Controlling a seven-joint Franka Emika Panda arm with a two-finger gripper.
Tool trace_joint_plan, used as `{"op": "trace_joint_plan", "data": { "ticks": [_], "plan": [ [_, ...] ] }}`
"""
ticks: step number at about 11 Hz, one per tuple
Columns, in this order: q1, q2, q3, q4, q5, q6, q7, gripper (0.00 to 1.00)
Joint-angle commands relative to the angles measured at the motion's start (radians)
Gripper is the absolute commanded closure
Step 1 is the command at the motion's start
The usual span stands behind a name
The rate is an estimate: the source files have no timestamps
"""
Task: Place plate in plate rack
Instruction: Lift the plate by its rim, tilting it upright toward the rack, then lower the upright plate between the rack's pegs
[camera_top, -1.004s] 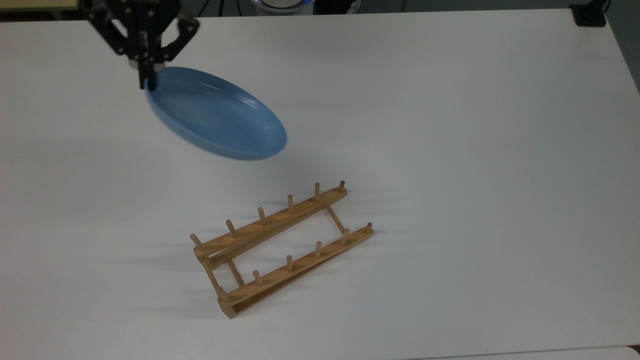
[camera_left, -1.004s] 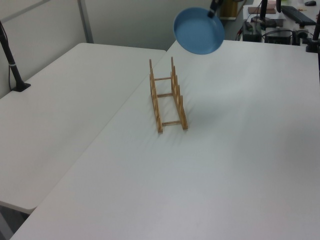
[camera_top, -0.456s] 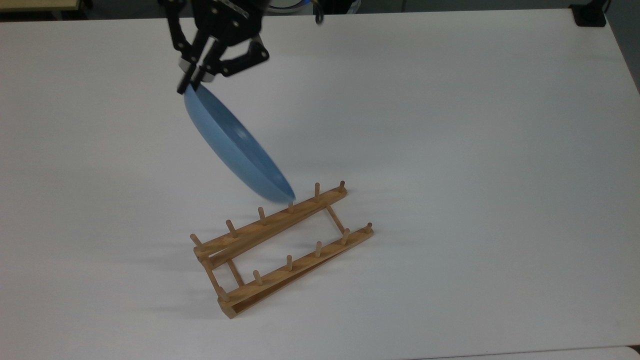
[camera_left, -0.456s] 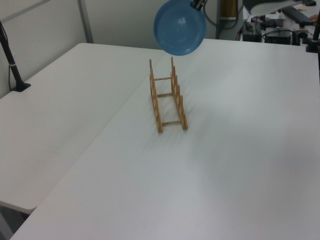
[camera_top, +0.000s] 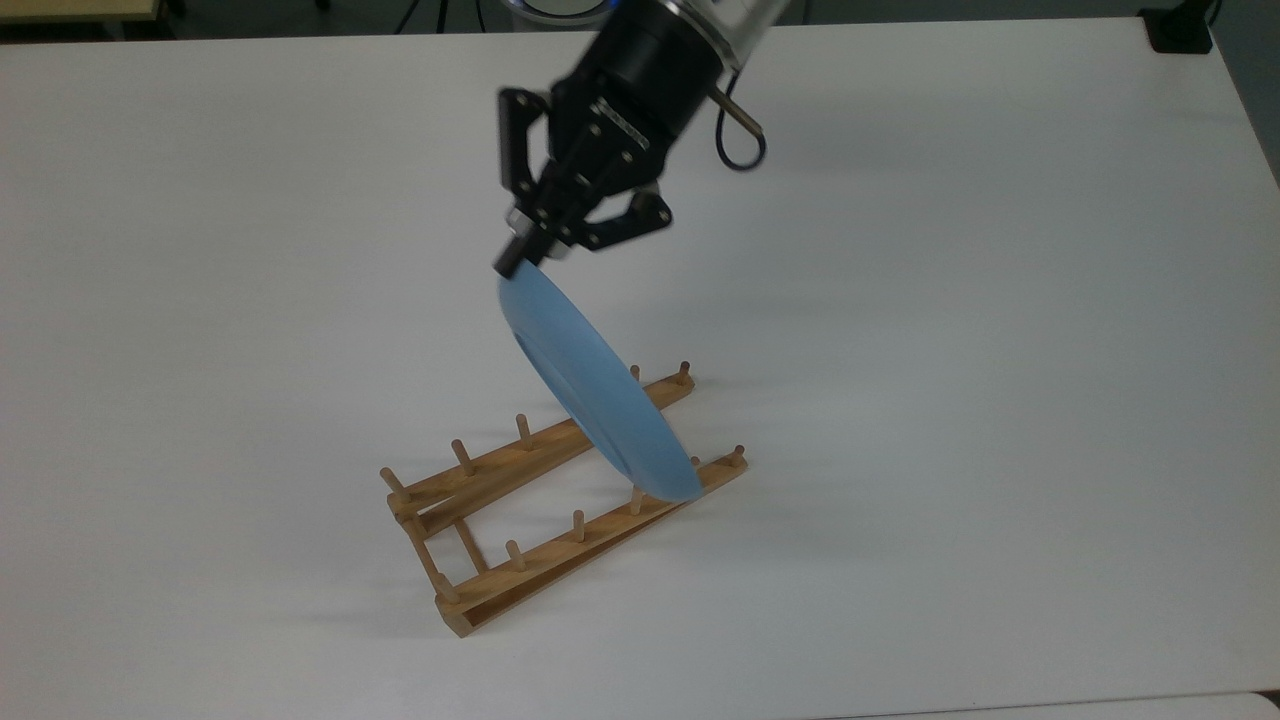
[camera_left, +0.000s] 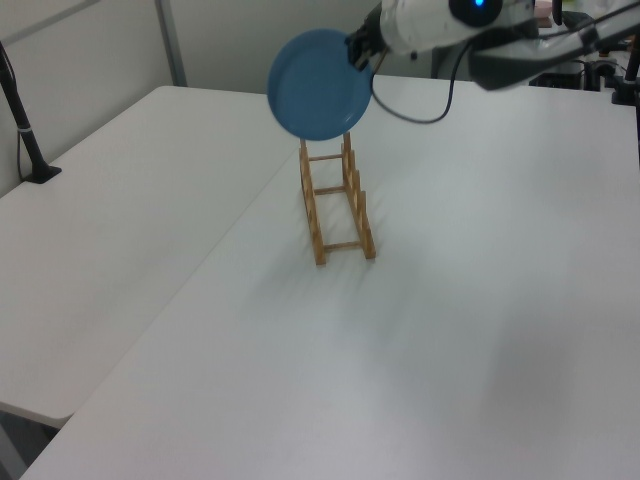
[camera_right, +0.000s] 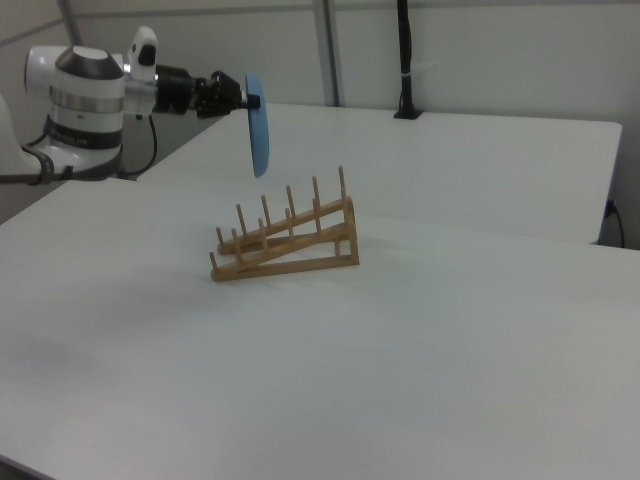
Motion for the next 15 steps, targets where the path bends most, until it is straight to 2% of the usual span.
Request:
{"op": "trace_joint_plan", "data": {
  "ticks": [1, 2, 4, 5, 14, 15],
  "plan": [
    [0.04, 0.038, -0.011, -0.008, -0.088, -0.032, 0.101, 1.0],
    [0.044, 0.051, -0.011, -0.011, -0.096, -0.04, 0.125, 1.0],
    [0.049, 0.058, -0.011, -0.054, -0.167, -0.075, 0.203, 1.0],
    [0.049, 0.058, -0.011, -0.074, -0.181, -0.08, 0.223, 1.0],
    [0.037, 0.087, -0.011, -0.129, -0.185, -0.097, 0.24, 1.0],
    [0.037, 0.092, -0.011, -0.131, -0.182, -0.098, 0.248, 0.92]
  ]
}}
